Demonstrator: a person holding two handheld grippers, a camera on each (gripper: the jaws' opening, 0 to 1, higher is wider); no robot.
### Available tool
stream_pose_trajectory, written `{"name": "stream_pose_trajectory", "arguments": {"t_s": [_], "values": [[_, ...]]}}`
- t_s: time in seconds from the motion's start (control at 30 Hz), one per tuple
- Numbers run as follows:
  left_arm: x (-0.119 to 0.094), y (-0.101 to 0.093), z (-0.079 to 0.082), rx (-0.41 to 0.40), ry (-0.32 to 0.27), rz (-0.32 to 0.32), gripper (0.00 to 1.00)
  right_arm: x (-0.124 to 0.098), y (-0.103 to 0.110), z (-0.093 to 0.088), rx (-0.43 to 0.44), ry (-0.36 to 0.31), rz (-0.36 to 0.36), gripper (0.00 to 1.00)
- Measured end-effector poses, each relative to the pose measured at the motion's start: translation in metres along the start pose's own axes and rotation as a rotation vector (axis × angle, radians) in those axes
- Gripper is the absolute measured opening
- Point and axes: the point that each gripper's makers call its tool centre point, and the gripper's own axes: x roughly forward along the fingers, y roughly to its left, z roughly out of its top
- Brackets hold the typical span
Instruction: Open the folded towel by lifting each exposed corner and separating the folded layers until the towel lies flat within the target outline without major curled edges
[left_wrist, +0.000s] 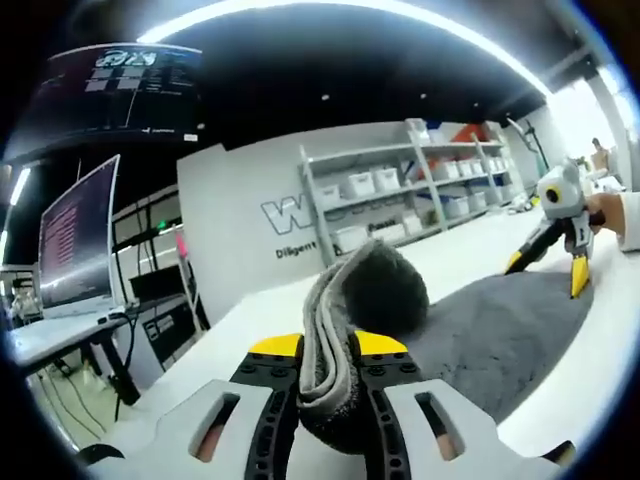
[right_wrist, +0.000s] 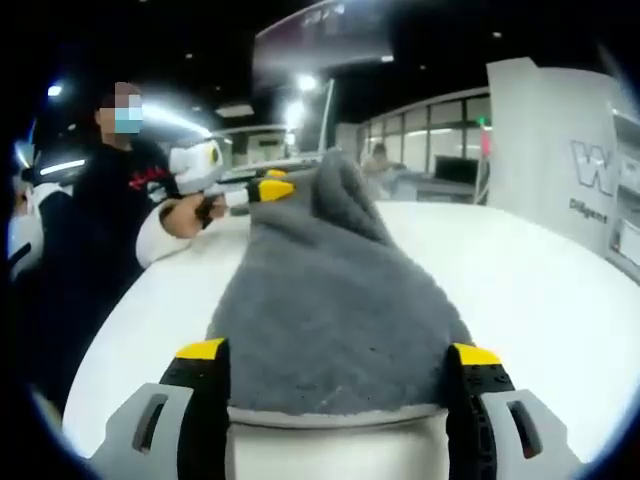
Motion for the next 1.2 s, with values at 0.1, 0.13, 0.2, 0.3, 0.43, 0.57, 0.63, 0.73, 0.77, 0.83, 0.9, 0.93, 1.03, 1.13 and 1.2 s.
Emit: {"name": "stream_pose_trajectory", "arguments": {"t_s": [0.1, 0.13, 0.2, 0.3, 0.43, 0.57, 0.63, 0.73, 0.77, 0.83, 0.9, 0.93, 1.03, 1.13, 1.2], "values": [[-0.001, 0.001, -0.002, 0.0, 0.006, -0.002, 0.18, 0.0, 0.0, 0.0, 0.0, 0.0, 0.0, 0.88], [-0.001, 0.002, 0.0, -0.002, -0.001, -0.003, 0.18, 0.0, 0.0, 0.0, 0.0, -0.001, 0.0, 0.88], [-0.002, 0.003, 0.0, -0.007, -0.002, -0.001, 0.18, 0.0, 0.0, 0.0, 0.0, -0.001, 0.0, 0.88], [-0.001, 0.006, -0.007, -0.004, 0.025, 0.006, 0.18, 0.0, 0.0, 0.0, -0.001, -0.002, 0.001, 0.88], [-0.003, 0.009, -0.009, -0.008, 0.034, 0.011, 0.18, 0.0, -0.001, 0.0, -0.001, -0.004, 0.001, 0.88], [-0.003, 0.009, -0.012, -0.003, 0.049, 0.014, 0.15, 0.0, -0.001, 0.0, -0.001, -0.005, 0.002, 0.88], [-0.004, 0.011, -0.012, 0.009, 0.047, 0.022, 0.12, 0.0, -0.001, 0.0, -0.001, -0.004, 0.001, 0.88], [-0.005, 0.009, -0.011, 0.005, 0.046, 0.014, 0.12, 0.0, -0.001, 0.0, -0.002, -0.005, 0.001, 0.88], [-0.005, 0.008, -0.011, 0.011, 0.047, 0.015, 0.13, 0.0, -0.001, 0.0, -0.002, -0.004, 0.0, 0.88], [-0.005, 0.007, -0.011, 0.022, 0.044, 0.015, 0.13, 0.0, -0.001, 0.0, -0.003, -0.004, -0.001, 0.88], [-0.005, 0.007, -0.01, 0.027, 0.043, 0.015, 0.14, 0.0, -0.001, 0.0, -0.003, -0.003, -0.001, 0.88], [-0.005, 0.007, -0.01, 0.026, 0.044, 0.014, 0.14, 0.0, -0.001, 0.0, -0.003, -0.003, -0.001, 0.88], [-0.004, 0.006, -0.009, 0.035, 0.039, 0.005, 0.17, -0.001, 0.0, 0.0, -0.006, -0.001, -0.003, 0.88], [-0.004, 0.001, -0.003, 0.057, 0.012, -0.012, 0.2, -0.005, 0.003, 0.004, -0.06, 0.008, -0.003, 0.83], [-0.005, 0.002, -0.001, 0.071, 0.001, -0.003, 0.22, -0.011, 0.005, 0.013, -0.145, -0.024, -0.006, 0.76]]}}
